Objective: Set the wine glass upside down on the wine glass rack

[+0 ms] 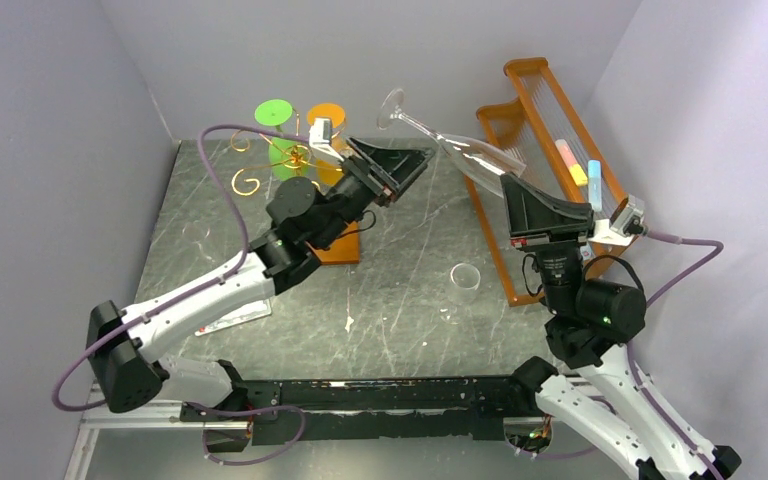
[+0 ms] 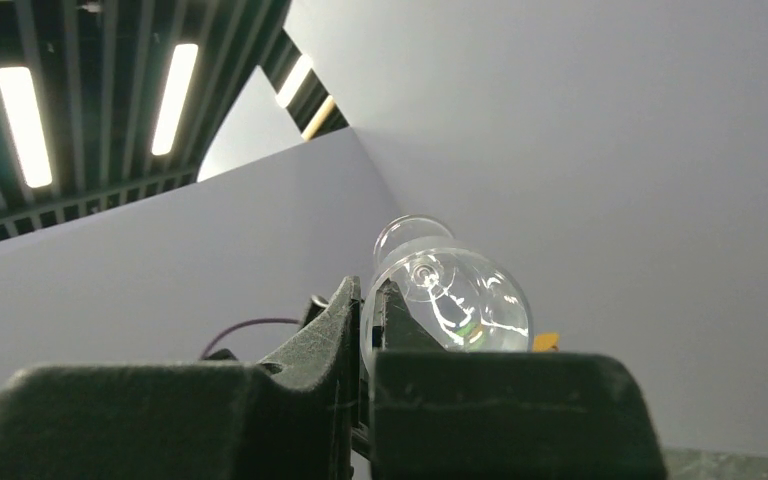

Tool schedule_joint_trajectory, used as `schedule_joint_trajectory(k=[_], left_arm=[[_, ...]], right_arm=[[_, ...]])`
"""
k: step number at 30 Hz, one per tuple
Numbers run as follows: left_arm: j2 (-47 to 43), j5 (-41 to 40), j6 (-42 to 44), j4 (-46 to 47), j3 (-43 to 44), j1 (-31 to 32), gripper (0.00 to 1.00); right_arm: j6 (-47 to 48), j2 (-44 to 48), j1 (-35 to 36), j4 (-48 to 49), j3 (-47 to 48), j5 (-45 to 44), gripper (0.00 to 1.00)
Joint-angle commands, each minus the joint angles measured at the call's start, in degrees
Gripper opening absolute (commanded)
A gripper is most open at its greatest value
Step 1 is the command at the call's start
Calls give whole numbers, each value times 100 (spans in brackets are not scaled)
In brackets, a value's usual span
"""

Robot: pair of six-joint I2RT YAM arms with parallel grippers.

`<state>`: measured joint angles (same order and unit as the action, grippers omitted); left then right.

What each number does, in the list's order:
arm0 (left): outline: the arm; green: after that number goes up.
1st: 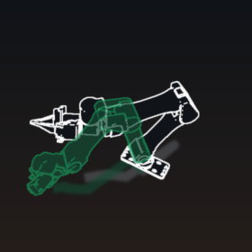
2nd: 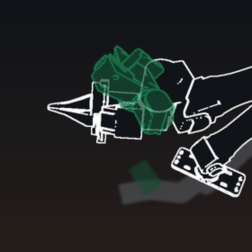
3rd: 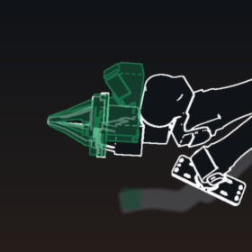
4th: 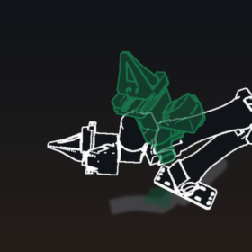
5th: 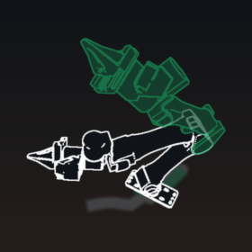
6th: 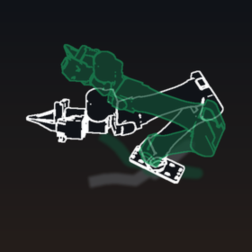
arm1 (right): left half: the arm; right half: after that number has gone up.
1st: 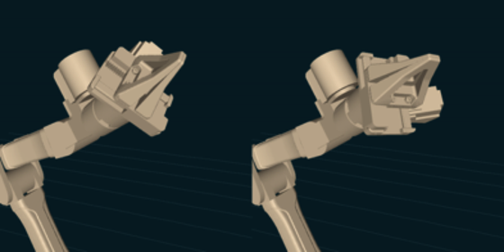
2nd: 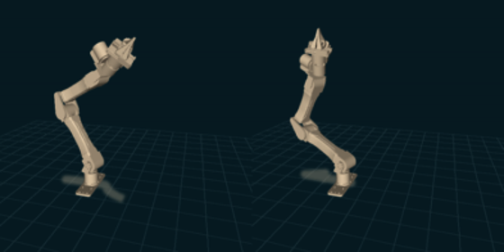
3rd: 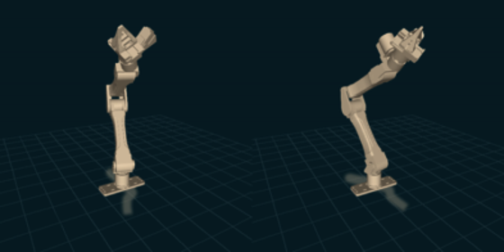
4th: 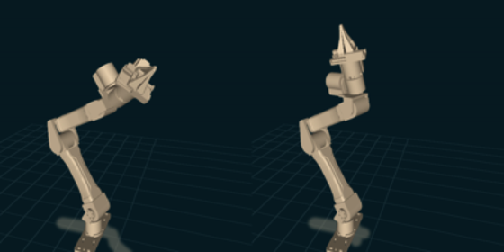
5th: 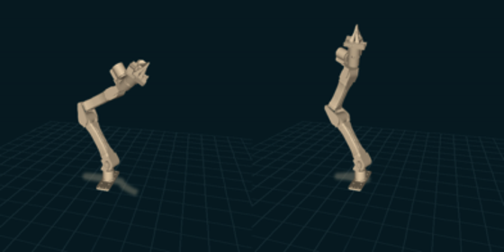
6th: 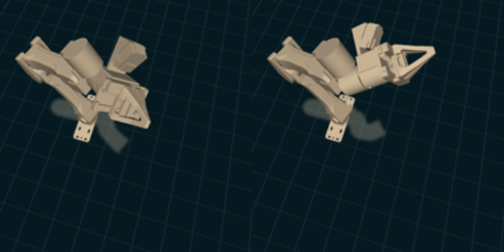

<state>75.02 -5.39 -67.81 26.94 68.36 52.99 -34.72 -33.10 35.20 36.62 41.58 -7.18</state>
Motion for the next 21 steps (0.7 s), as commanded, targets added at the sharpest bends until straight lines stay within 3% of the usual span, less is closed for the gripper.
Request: schedule_joint_trajectory(k=[1, 6, 15, 21], left_arm=[[181, -842, -289, 847, 254, 321, 74], [225, -1399, 175, 1478, 233, 581, 68], [280, -1305, 501, 2604, -198, 704, 75], [320, -1607, 1023, 2517, 108, 764, 71]], right_arm=[[-223, 145, -28, 441, -58, 220, 0], [-300, 192, -27, 352, -76, 305, 0], [-310, 214, -30, 331, -100, 259, 0], [-264, 317, -28, 203, -189, 634, 0]])
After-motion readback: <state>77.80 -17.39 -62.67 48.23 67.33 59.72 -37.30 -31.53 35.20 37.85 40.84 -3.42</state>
